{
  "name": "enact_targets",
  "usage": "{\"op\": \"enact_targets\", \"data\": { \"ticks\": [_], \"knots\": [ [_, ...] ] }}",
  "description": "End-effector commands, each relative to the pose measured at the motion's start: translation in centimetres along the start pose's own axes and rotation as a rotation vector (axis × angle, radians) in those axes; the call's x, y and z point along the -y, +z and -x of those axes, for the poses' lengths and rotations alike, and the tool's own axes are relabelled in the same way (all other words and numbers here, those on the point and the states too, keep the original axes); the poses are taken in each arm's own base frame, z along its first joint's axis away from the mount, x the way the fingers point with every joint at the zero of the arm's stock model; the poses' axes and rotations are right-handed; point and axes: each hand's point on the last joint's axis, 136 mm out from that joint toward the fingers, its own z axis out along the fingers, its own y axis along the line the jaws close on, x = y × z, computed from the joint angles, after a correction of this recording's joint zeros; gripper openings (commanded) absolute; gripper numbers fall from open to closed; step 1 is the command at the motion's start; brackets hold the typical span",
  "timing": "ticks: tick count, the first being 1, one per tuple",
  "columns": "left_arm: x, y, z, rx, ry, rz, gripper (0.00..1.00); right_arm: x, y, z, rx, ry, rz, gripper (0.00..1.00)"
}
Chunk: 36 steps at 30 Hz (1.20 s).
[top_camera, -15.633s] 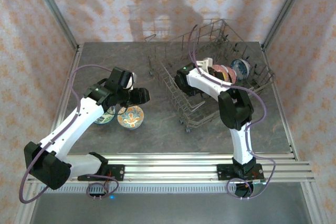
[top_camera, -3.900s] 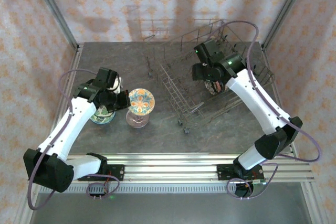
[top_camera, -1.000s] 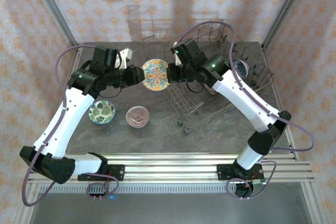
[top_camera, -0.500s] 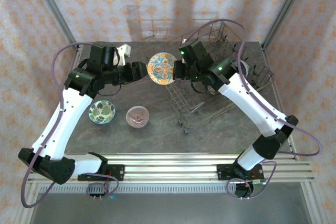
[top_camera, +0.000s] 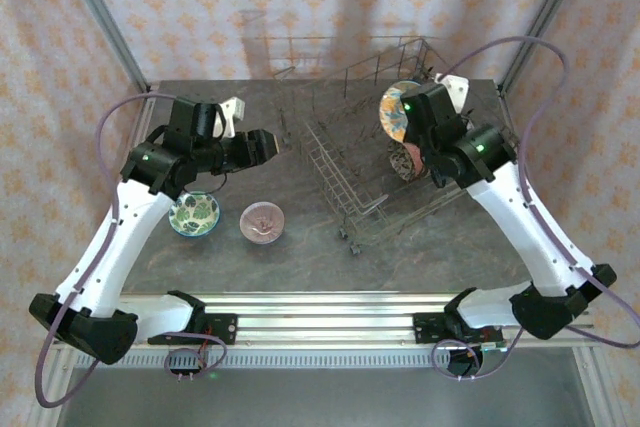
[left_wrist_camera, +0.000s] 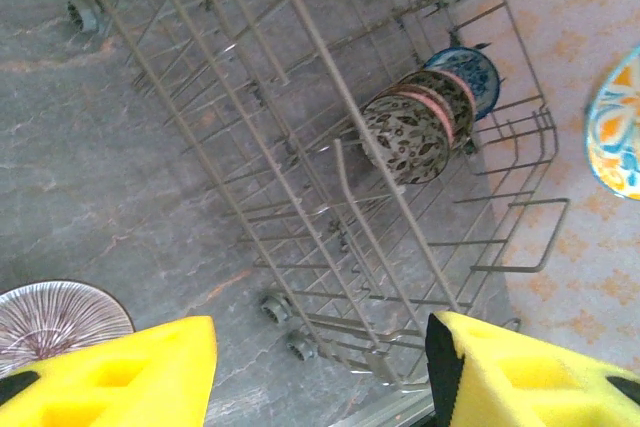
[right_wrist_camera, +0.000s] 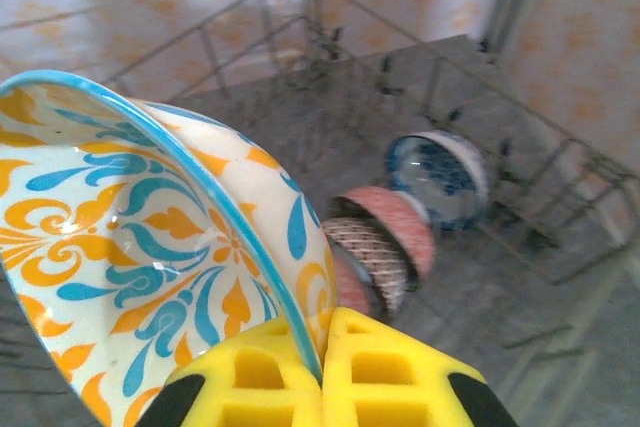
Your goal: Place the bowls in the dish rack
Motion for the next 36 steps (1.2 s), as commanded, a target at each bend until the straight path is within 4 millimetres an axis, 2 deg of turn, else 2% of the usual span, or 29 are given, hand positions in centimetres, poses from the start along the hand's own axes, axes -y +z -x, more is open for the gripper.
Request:
{"op": "enact_targets", "data": {
  "ticks": [1,5,8,21,36],
  "knots": [
    [-0.2,0.2,-0.1,0.012,-0.004,0.000,0.59,2.5,0.8,-0.1,0.039,-0.039,-0.161,0.00],
    [-0.7,0.6,-0.6,0.002,-0.012,0.013,0.59,2.4,2.8,-2.4,-0.027,-0.109,-0.242,0.00],
    [-1.2,0.6,-0.9,-0.001,-0.018,0.026,0.59,2.0,3.8,-3.4,-0.030,-0.147,-0.274,0.00],
    [-2.3,1.4,-1.7,-0.016,-0.044,0.050,0.59,-0.5,6.9,-5.4,-0.012,-0.348,-0.391,0.00],
    [-2.9,1.8,-2.2,-0.023,-0.052,0.057,0.59,-2.5,7.8,-8.2,-0.032,-0.439,-0.392,0.00]
  ]
}}
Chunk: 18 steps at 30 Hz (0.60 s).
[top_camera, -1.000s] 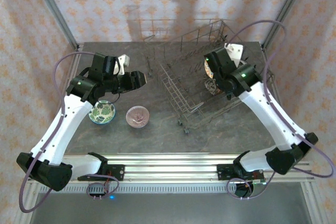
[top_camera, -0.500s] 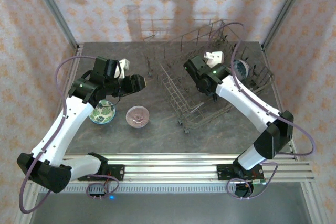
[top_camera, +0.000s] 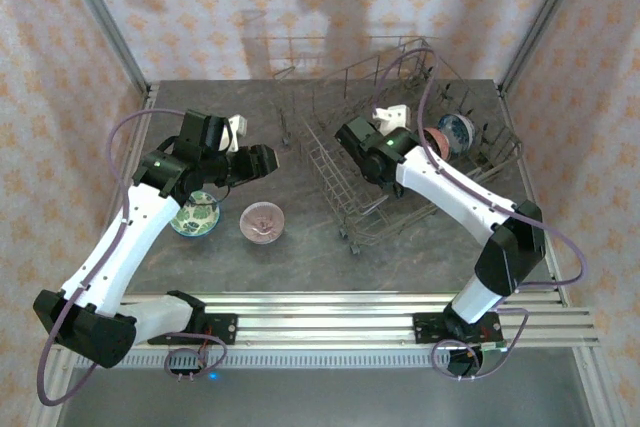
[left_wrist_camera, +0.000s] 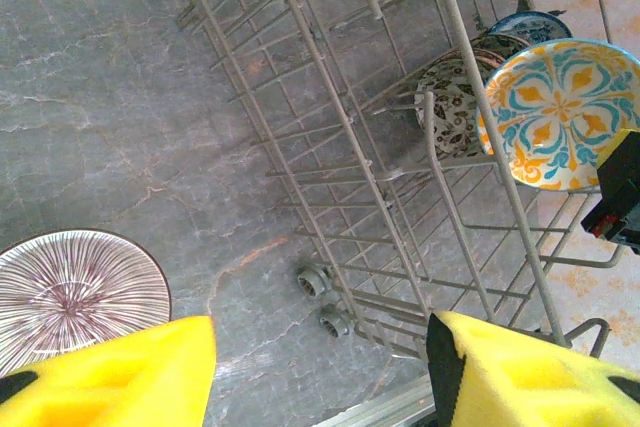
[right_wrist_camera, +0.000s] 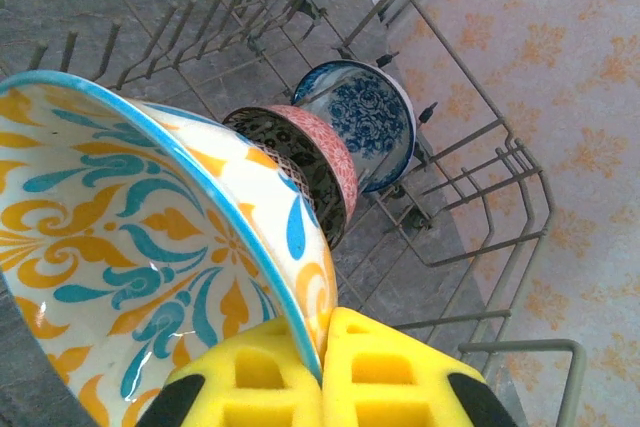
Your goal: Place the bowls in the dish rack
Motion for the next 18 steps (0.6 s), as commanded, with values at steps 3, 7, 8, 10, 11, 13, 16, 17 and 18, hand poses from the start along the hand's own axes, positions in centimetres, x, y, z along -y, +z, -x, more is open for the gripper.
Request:
{"op": "enact_targets", "data": {
  "ticks": [3,7,8,10,11,13,16,17,18],
  "knots": [
    [0.1,-0.5,0.4,0.043,0.006,-0.003,0.59,-0.5,0.1,0.0,0.039,-0.010,-0.060,0.00],
    [0.1,-0.6,0.3,0.049,0.007,-0.002,0.59,-0.8,0.3,-0.5,0.034,-0.030,-0.085,0.00],
    [0.0,-0.6,0.3,0.048,0.007,-0.002,0.59,-0.9,0.4,-0.6,0.033,-0.039,-0.092,0.00],
    [0.0,-0.6,0.2,0.050,0.009,-0.002,0.59,-1.0,0.6,-0.8,0.031,-0.050,-0.107,0.00],
    [-0.1,-0.6,0.1,0.049,0.009,-0.002,0.59,-1.2,0.7,-0.9,0.029,-0.056,-0.107,0.00],
    [-0.1,-0.7,0.1,0.047,0.012,0.000,0.59,-1.3,0.8,-1.0,0.030,-0.060,-0.118,0.00],
    [-0.1,-0.8,0.1,0.050,0.015,0.002,0.59,-1.2,0.8,-0.9,0.039,-0.069,-0.135,0.00],
    [-0.1,-0.8,0.1,0.051,0.016,0.002,0.59,-1.1,0.8,-0.9,0.041,-0.078,-0.141,0.00],
    [-0.1,-0.8,0.1,0.052,0.017,0.001,0.59,-1.0,0.8,-0.8,0.046,-0.084,-0.148,0.00]
  ]
}}
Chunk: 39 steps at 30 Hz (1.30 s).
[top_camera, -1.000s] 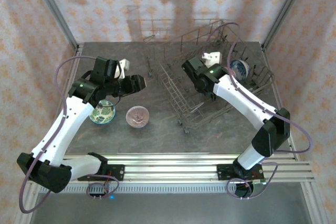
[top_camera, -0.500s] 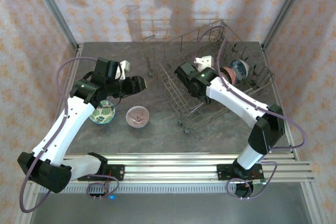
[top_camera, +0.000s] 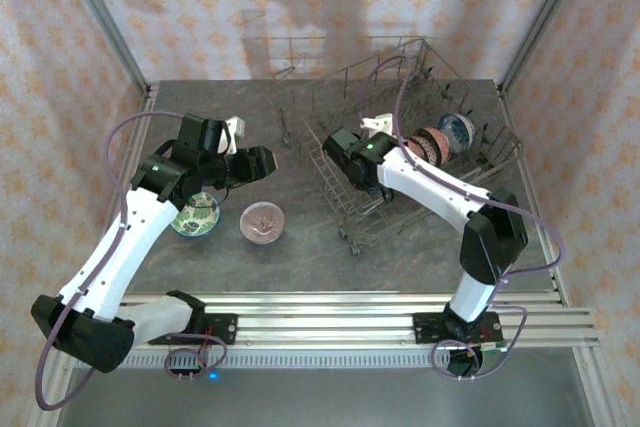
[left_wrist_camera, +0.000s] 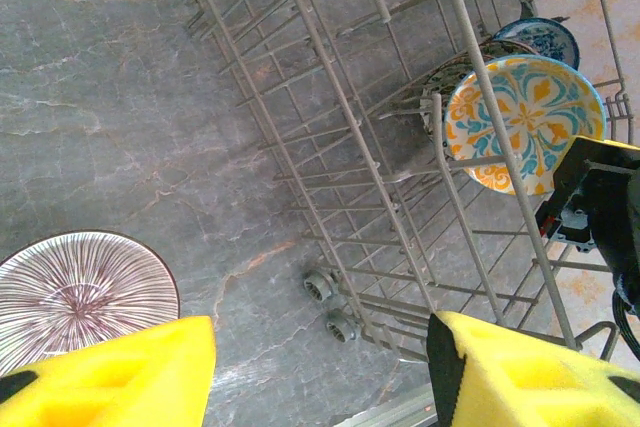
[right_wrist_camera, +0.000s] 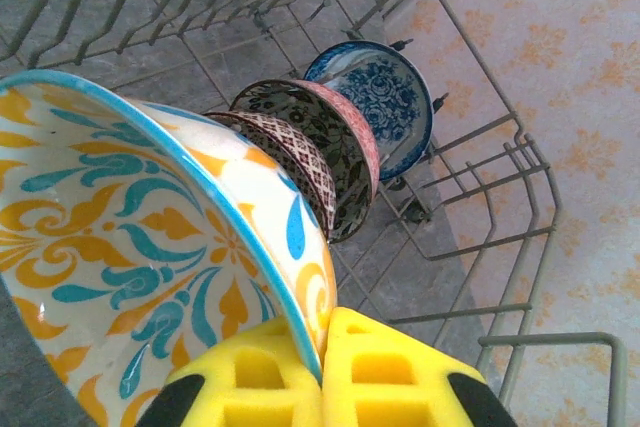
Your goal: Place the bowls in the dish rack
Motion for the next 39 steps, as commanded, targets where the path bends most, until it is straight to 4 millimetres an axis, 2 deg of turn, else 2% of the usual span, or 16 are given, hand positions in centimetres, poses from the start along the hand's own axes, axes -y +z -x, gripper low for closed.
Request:
{"op": "enact_targets", "data": {
  "ticks": [1,6,16,26,32,36,39],
  "knots": [
    [0.3,-0.6,0.2,0.030,0.012,-0.005,0.59,1.5,-0.2,0.6,0.060,-0.011,-0.095,0.00],
    [0.4,-0.5,0.2,0.028,0.008,-0.012,0.59,1.2,-0.1,0.5,0.062,-0.041,-0.089,0.00],
    [0.6,-0.8,0.4,0.031,0.010,-0.015,0.59,-2.2,0.4,-0.3,0.048,-0.133,-0.048,0.02],
    [0.3,-0.9,0.1,0.029,0.013,-0.009,0.59,-3.7,1.1,-1.2,0.018,-0.173,-0.033,0.13],
    [0.2,-0.8,-0.1,0.027,0.008,-0.009,0.59,-4.3,1.4,-1.3,0.009,-0.185,-0.022,0.23],
    [0.1,-0.8,-0.3,0.026,0.004,-0.008,0.59,-4.3,1.4,-1.2,0.008,-0.184,-0.024,0.30],
    [0.0,-0.7,-0.3,0.025,-0.001,-0.007,0.59,-4.5,1.7,-1.4,-0.006,-0.178,-0.010,0.32]
  ]
}}
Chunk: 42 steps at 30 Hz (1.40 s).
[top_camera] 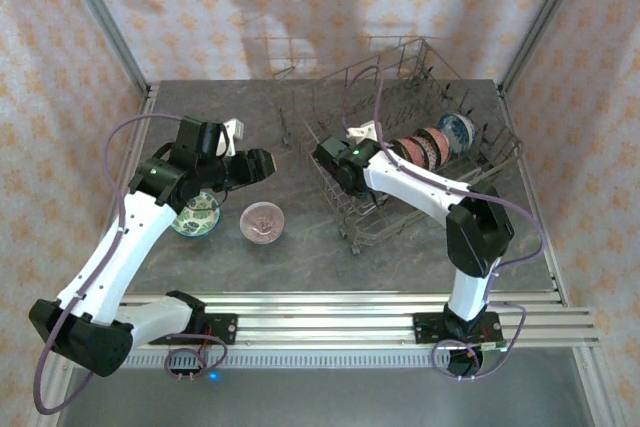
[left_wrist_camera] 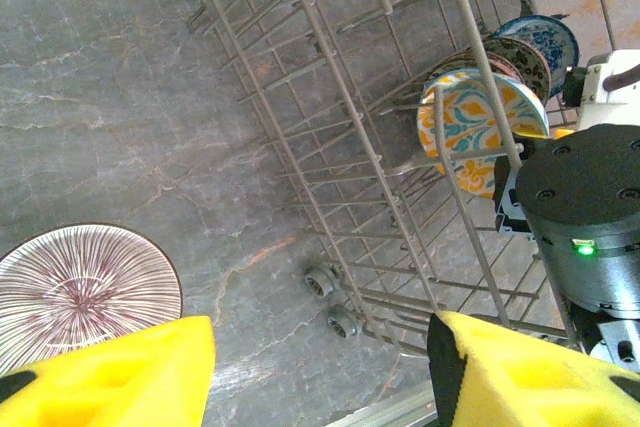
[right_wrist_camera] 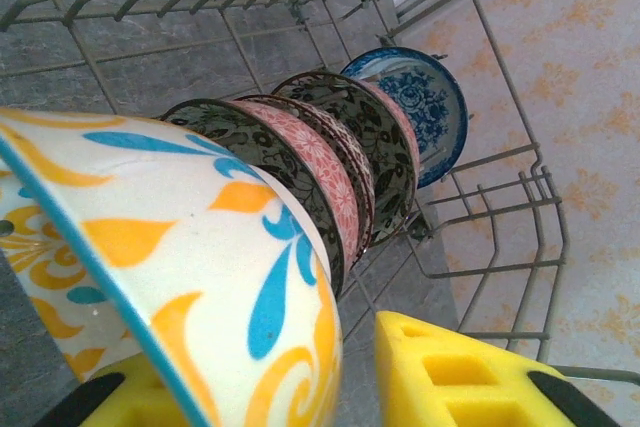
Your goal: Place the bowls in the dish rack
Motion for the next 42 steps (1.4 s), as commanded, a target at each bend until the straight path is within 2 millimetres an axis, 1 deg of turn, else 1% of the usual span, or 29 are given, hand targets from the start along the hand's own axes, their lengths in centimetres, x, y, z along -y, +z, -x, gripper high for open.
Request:
{"op": "enact_targets", "data": {
  "ticks": [1,6,11,12,14,17,18,20,21,22,24,25,28,32,37,42],
  "knots": [
    [0.1,-0.4,0.1,0.023,-0.002,-0.005,0.59,-1.4,0.9,-0.4,-0.017,-0.016,0.000,0.32],
    [0.1,-0.3,0.0,0.023,-0.014,-0.006,0.59,-2.6,1.4,-0.8,-0.050,-0.035,0.050,0.32],
    [-0.1,0.2,-0.5,0.019,-0.030,-0.008,0.59,-3.8,1.5,-0.9,-0.074,-0.055,0.095,0.34],
    [0.0,0.3,-0.5,0.018,-0.033,-0.010,0.59,-4.2,1.5,-1.0,-0.079,-0.057,0.110,0.39],
    [0.1,0.5,-0.8,0.013,-0.034,-0.015,0.59,-4.4,1.5,-1.0,-0.083,-0.051,0.124,0.43],
    [0.3,0.8,-1.0,0.007,-0.032,-0.017,0.59,-4.7,1.6,-1.1,-0.093,-0.047,0.139,0.43],
    [0.3,0.9,-1.1,0.005,-0.035,-0.015,0.59,-4.8,1.8,-1.2,-0.101,-0.048,0.144,0.45],
    [0.5,1.3,-1.3,0.001,-0.040,-0.019,0.59,-4.9,2.0,-1.3,-0.111,-0.062,0.147,0.46],
    [0.6,1.5,-1.4,-0.001,-0.041,-0.015,0.59,-4.8,2.1,-1.2,-0.114,-0.069,0.150,0.47],
    [0.7,1.6,-1.5,0.002,-0.042,-0.012,0.60,-4.8,2.1,-1.2,-0.118,-0.074,0.161,0.51],
    [1.1,1.8,-1.5,0.014,-0.041,-0.016,0.61,-4.7,2.0,-1.0,-0.125,-0.070,0.190,0.54],
    [1.3,1.9,-1.4,0.018,-0.043,-0.022,0.62,-4.6,1.9,-0.9,-0.124,-0.069,0.198,0.56],
    [2.5,2.3,-1.2,0.029,-0.040,-0.046,0.64,-4.1,1.5,-0.6,-0.128,-0.068,0.210,0.59],
    [4.4,2.9,-0.9,0.026,-0.014,-0.062,0.66,-2.6,1.0,0.0,-0.131,-0.013,0.235,0.63],
    [6.8,3.9,-0.7,0.018,0.032,-0.082,0.67,-0.6,-1.0,1.2,-0.109,0.038,0.308,0.70],
    [9.0,5.4,-1.1,-0.009,0.073,-0.081,0.67,1.4,-1.5,2.1,-0.107,0.083,0.311,0.72]
  ]
}}
